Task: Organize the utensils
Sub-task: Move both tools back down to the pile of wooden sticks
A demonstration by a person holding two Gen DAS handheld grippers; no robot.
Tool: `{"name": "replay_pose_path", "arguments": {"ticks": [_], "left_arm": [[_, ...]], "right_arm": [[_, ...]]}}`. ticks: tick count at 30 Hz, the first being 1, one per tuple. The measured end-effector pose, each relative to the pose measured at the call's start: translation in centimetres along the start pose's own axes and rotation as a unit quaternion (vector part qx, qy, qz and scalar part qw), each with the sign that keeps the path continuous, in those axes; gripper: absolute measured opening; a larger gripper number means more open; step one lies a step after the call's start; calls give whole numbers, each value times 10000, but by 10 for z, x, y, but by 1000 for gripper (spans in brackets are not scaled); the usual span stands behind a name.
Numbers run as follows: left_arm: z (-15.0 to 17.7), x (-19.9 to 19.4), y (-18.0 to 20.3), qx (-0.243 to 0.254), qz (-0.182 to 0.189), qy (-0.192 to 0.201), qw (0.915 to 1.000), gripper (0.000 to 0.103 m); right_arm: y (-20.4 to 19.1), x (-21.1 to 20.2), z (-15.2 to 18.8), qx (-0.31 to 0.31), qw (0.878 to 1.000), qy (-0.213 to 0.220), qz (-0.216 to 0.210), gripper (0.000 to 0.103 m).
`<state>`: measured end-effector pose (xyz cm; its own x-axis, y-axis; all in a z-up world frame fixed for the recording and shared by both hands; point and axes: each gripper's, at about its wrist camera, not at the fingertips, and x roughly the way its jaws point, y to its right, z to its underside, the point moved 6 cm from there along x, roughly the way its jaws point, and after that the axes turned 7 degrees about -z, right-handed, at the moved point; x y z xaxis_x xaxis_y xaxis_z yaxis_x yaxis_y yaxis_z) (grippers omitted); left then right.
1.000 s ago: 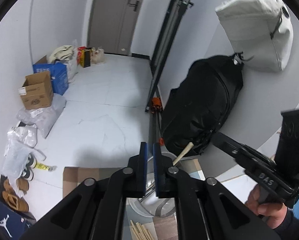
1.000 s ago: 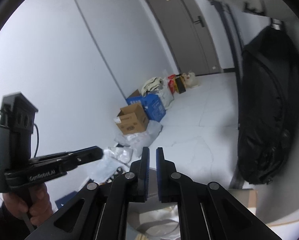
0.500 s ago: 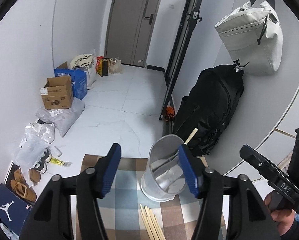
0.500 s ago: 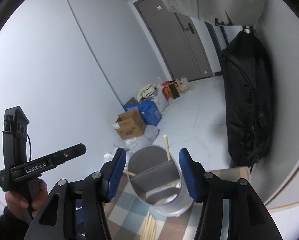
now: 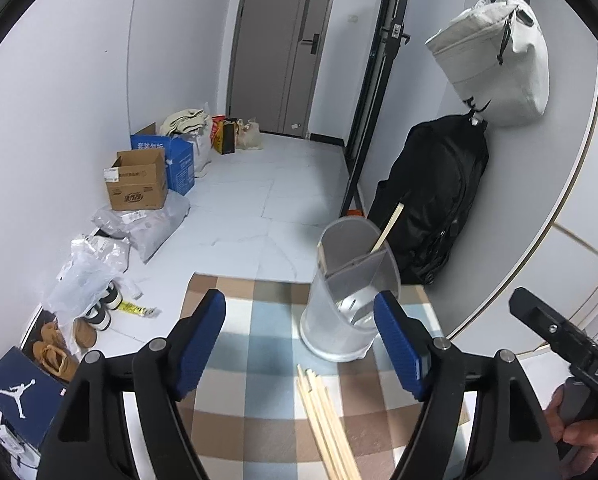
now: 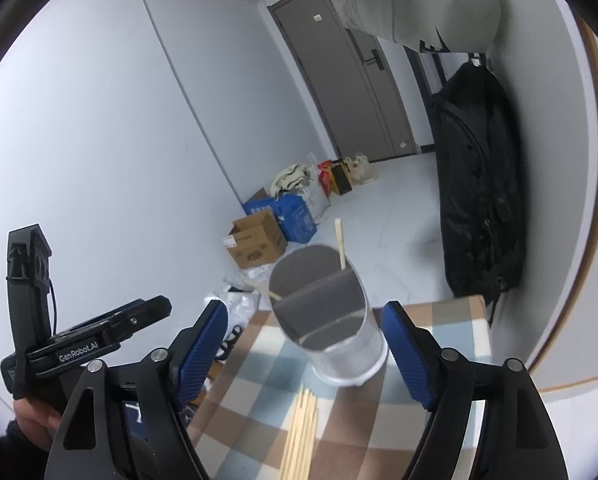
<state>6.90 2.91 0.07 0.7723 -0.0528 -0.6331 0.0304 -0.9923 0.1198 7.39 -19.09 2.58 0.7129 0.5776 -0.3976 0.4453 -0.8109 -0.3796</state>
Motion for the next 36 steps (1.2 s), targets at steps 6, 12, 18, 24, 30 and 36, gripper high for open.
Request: {"name": "replay_pose_path", "arguments": {"ticks": [6,12,18,24,30,36], "left_arm": [[31,13,-11,-75,-138,-162,9997,80],[60,30,-21,-212,-190,-390,9988,80],[81,52,-39,-407,-373,-758,9956,80],[82,57,-52,-632,-406,-938,9928,80],[87,59,-61,-731,-336,-1113,9905,80],[86,57,-68,-825,-343,-1105,9899,80]], "right_arm": [[2,5,35,-106,9994,-280,164,85],[10,21,72,-96,9965,-768,306,85],[15,55,110,-154,9873,-1517,457,79],[16,94,141,-282,9722,-2254,559,60],[19,124,163,-427,9596,-2704,656,51],[26,139,174,-590,9490,-2979,848,44]]}}
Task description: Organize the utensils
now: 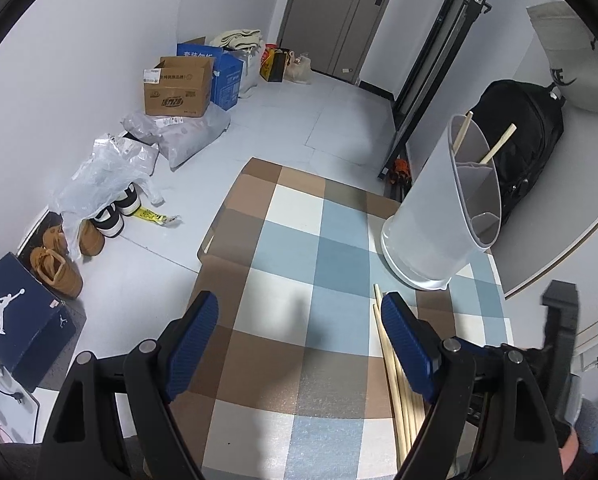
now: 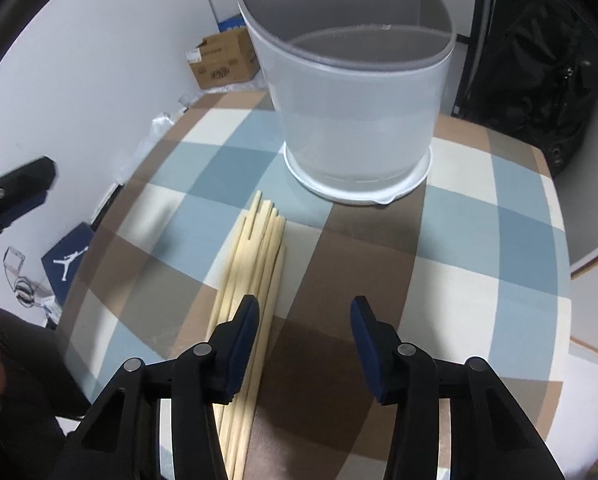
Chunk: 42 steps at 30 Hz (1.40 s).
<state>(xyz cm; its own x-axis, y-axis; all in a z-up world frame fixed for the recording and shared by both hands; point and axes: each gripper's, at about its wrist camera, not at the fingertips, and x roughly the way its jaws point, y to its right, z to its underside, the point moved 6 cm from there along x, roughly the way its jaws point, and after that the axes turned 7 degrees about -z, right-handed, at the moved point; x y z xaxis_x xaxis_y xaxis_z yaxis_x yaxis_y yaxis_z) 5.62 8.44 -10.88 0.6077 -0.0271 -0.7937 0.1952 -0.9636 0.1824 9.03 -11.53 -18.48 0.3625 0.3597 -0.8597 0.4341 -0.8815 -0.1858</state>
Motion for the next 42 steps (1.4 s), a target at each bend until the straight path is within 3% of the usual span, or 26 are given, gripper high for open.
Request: {"name": "replay_pose_path", "arguments": {"ticks": [2,16,23,27,34,38,42], "left_arm": [[0,0,-3,-40,-6,-19,10000,80],[-1,2,-11,-131,-27,-88,9999,80],[1,6,-12,-54,-177,-102,9998,80],[5,12,-12,119,-400,-134,9990,80],[26,32,5,535,-336,-722,9954,80],[42,43,23,672,-54,-1162,9909,80],[56,51,39,843,-90,-1426,9861,80]], "right_arm": [[1,5,-1,-18,10000,-59,63,40],[-8,18,-11,-425,9971,-282,557,37],[-9,21,-22,-331,9971,-228,640,21],[-13,23,-27,-408,9971,-174,620,5],[3,3,-24,5,9993,120,358,3],[13,-33,-21,157,9985,499,188,3],[25,-69,-22,385,9954,871,-55,3]]}}
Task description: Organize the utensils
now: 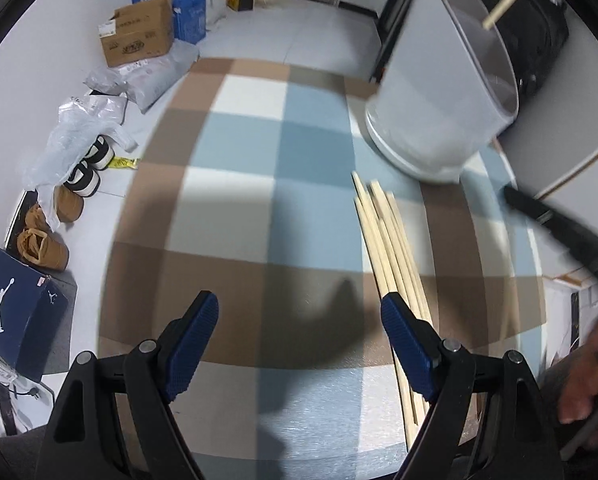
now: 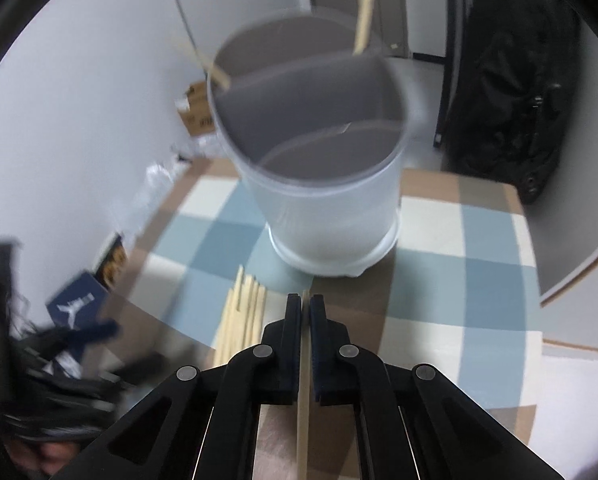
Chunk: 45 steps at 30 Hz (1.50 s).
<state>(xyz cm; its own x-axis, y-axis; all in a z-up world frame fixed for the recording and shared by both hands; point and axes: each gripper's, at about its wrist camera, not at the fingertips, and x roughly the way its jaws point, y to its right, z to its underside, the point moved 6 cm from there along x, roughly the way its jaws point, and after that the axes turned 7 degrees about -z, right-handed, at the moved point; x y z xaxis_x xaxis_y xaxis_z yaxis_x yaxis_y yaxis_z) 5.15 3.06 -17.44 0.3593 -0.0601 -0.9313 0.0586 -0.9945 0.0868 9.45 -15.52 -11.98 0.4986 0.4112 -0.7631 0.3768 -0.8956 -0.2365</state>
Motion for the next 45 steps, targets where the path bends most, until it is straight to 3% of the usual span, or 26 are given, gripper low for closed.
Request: {"name": "replay_pose_path", "arguments": {"ticks": [6,10,17,27,45], "left_arm": [[11,7,17,226,-119,-186,9995,80],[14,6,23,465,-474,-64,9978,80],[16,2,23,413,-518,77,9978,80],[7,12,30,454,-856,-62,9953,82],[-27,31,19,223,-1045,-348,9937,80]], "right_arm": [[6,-34,-15,316,9981,428,-298,3],[8,-53,-18,362,9965,633,-414,3],[11,-62,-17,408,9935,908,-554,3],[33,-75,-12,805,9869,1131,-817,3],[39,-91,-15,908,9796,1377,-1149,3]]}}
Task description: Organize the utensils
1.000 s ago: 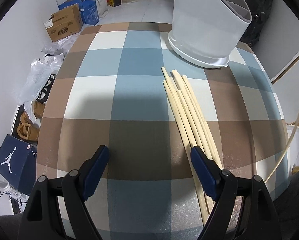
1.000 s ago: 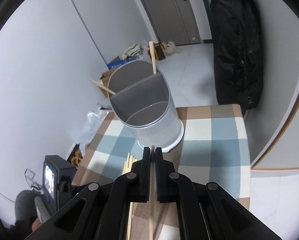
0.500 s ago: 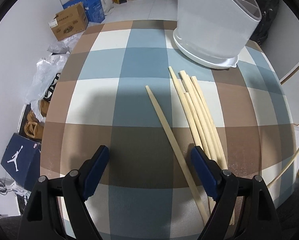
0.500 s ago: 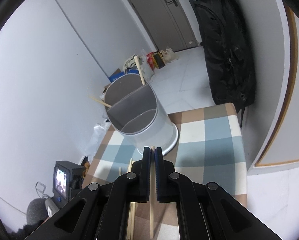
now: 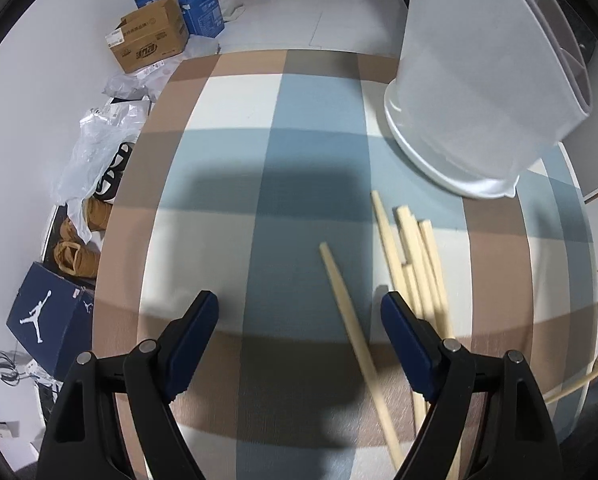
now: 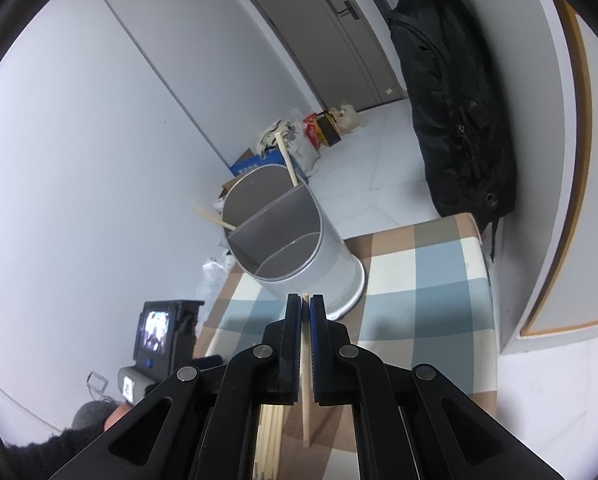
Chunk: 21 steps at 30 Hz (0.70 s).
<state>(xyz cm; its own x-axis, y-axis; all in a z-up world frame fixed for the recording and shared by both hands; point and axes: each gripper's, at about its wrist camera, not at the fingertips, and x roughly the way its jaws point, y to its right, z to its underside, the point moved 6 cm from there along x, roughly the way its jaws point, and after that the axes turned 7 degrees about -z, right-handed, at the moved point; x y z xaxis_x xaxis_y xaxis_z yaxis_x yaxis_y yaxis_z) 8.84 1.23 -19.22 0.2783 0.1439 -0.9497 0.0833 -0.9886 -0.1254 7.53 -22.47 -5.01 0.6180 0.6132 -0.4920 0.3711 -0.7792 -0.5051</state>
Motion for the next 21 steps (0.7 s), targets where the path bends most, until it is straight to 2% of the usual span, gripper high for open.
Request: {"name": "replay_pose_path", "arguments": {"ticks": [3,4,5,6,8,9,12,14,18,21], "left_arm": [[-3,0,2,-31,98,-80,9999,71],[-4,-2,4,-12,97,-91,9999,64],[-5,-4,6,28,117,-95,9999,51],[-6,-6,10,108,148,-91,9998,43],[-7,-8,18,237,199,-122,9994,11],[-7,-9,23,318,228,-147,9991,3],[-8,-9,25,338,295,-122,9989,2],[-9,-13,22,199,505,-36,9985,2],[-14,-29,13,-44,739,288,9968,2],[-16,-44,12,-2,789,572,9952,2]], "right_arm": [[2,2,-2,24,10000,0,-29,3],[2,2,-3,35,10000,-8,-42,3],[3,3,-3,49,10000,-17,-53,3],[4,3,-3,64,10000,-15,-58,3],[6,5,-4,103,9999,-31,-90,3],[7,5,-5,117,9999,-33,-86,3],[10,7,-6,164,9998,-40,-86,3],[11,7,-6,186,9998,-25,-72,3],[16,6,-7,196,9998,3,-19,3],[19,5,-6,213,9998,14,40,3]]}}
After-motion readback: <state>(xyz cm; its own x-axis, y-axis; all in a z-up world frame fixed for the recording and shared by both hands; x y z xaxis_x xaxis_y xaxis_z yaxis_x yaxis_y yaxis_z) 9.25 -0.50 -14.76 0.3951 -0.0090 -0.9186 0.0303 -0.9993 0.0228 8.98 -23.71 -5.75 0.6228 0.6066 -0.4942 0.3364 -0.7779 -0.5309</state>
